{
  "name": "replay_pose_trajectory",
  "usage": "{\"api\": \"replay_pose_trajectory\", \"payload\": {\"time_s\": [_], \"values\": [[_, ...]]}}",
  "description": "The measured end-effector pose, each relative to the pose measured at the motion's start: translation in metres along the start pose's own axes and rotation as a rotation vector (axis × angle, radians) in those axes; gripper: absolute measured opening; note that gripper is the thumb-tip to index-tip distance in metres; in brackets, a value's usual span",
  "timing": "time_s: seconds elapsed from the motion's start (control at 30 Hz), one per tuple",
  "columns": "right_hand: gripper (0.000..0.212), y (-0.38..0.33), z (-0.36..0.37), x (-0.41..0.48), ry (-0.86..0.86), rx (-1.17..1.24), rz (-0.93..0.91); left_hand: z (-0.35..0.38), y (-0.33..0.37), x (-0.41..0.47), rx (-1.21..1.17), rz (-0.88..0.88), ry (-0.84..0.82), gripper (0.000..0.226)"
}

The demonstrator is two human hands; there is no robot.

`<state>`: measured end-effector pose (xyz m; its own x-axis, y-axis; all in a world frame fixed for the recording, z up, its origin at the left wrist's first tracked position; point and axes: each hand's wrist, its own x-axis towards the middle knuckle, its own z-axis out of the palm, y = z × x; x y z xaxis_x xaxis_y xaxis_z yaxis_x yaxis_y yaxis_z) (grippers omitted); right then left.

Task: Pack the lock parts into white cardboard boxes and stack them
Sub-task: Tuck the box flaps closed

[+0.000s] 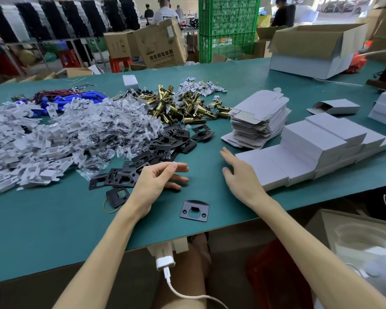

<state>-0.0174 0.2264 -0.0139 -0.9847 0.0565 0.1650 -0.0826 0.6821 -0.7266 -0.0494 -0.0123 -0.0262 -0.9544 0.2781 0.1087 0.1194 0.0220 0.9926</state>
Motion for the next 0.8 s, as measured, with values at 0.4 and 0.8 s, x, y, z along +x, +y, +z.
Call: {"api": "replay_pose_trajectory", "payload": {"time_s": [0.4, 0.8], "values": [[0.053, 0.016, -0.014, 0.004, 0.028, -0.030, 0.007, -0.001, -0.001, 0.000, 0.006, 0.005, 0.006, 0.029], [0.031, 0.007, -0.042, 0.021, 0.096, -0.116, -0.163, 0.002, 0.001, 0.002, 0.024, -0.005, 0.015, 0.028]]}}
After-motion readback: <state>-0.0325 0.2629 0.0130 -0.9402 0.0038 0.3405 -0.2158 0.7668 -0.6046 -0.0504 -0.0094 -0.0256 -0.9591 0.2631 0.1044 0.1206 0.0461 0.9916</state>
